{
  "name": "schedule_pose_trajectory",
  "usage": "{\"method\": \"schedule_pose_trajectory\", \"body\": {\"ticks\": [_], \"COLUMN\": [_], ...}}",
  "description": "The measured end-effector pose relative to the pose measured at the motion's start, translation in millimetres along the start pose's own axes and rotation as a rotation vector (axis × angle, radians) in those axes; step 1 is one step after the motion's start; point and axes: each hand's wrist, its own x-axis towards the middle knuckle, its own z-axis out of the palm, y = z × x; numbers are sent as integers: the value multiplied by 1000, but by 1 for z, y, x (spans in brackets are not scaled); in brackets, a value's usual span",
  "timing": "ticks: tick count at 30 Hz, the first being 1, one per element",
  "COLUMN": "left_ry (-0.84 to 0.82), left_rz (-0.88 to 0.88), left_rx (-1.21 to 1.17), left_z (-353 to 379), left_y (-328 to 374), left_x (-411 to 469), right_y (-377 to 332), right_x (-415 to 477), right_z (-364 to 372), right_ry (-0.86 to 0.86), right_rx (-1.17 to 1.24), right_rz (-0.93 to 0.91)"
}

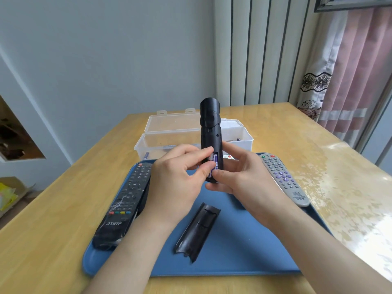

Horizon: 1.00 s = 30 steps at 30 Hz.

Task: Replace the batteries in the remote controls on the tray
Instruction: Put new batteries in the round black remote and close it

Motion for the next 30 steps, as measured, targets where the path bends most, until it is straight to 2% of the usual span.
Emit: {"method": "schedule_pose_trajectory", "body": {"ticks": [7, 11, 14, 16, 20, 22, 26, 27, 30], "left_ry": [41, 24, 0, -45, -216, -324, -794, -872, -909], "left_rz": [54, 145, 255, 244, -107, -182, -174, -171, -241], "left_rx": [2, 93, 254, 258, -81, 17, 551, 617, 465], "left_z": [0, 0, 2, 4, -3, -12, -16, -13, -10], "left_y": [-5, -8, -10, -11, -4, -1, 5, 5, 4], "left_x": [0, 0, 0, -2, 0, 3, 0, -2, -2], "right_y": [-3, -4, -5, -5, -4, -4, -3, -3, -3], "right_x": [-1, -1, 1, 1, 2, 3, 5, 5, 5], "right_z": [0, 0, -4, -6, -11, -14, -15, -15, -15], "right_ry": [19, 22, 52, 66, 170, 208, 258, 261, 255], "right_rx": [4, 70, 93, 90, 50, -21, -93, -103, -135], "right_rz": [-3, 2, -5, -9, 12, 28, 53, 54, 54]}}
